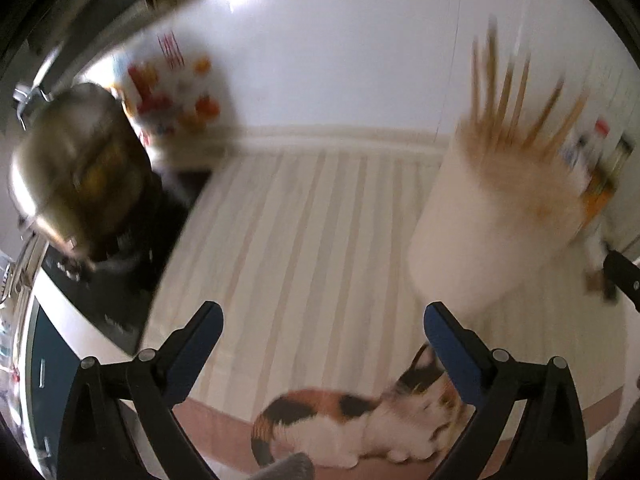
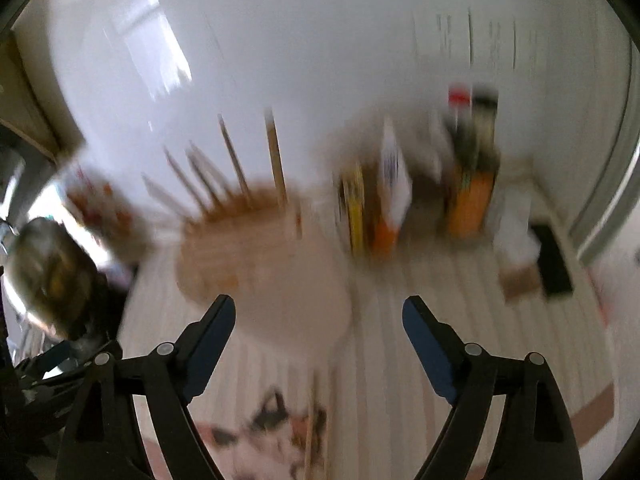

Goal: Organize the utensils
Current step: 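Lower both tools to the mat and grasp the last two chopsticks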

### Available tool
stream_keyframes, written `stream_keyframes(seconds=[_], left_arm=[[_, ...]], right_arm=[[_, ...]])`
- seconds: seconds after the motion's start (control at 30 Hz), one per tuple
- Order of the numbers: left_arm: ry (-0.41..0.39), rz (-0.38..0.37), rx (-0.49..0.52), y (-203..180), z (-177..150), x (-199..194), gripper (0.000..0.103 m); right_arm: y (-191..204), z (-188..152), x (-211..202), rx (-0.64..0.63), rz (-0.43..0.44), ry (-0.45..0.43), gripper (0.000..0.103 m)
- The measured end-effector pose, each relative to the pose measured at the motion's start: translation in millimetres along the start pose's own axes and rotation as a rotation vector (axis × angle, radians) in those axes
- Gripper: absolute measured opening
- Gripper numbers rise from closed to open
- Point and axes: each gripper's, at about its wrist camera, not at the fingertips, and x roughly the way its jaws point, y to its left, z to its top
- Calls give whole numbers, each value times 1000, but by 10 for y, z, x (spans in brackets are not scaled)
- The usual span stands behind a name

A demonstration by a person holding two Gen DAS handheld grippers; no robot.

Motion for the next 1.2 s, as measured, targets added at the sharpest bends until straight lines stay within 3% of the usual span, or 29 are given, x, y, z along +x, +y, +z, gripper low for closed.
stream_keyframes(seconds=[0.1,0.23,0.37,0.43,0.47,0.6,0.73,0.83,0.9,1.07,1.1,1.17,1.2], left_arm=[[84,18,15,-43,-276,355,103],[183,53,38,-94,-584,750,103],[236,71,72,-176,-750,960,103],[246,71,89,-223,-791,1000,103],[250,71,96,-240,-800,1018,102],[270,39,138,-431,-821,1068,103],[281,-39,190,-781,-828,1031,102],[318,-123,199,-1023,-848,1078,98],[354,-167,208,-1163,-865,1143,82],[386,-227,229,-1394,-892,1232,65],[387,-232,239,-1432,-903,1240,48],[364,-209,271,-1494,-921,1224,37],[357,-213,279,-1505,-920,1215,21]], right_arm=[[-71,-340,401,22,6,144,85],[-139,-750,959,42,-9,322,64],[-183,-1058,1364,56,-34,433,50],[-190,-1183,1475,52,-43,464,33],[-198,-1219,1509,53,-39,472,29],[-218,-1259,1472,-19,-91,459,0],[-494,-1314,1386,-20,-155,479,0],[-764,-1331,1290,37,-145,492,0],[-916,-1329,1229,75,-153,492,0],[-1210,-1340,1060,154,-170,464,0],[-1236,-1349,1038,160,-175,461,0],[-1276,-1363,1010,172,-181,458,0],[-1286,-1373,1010,177,-181,458,0]])
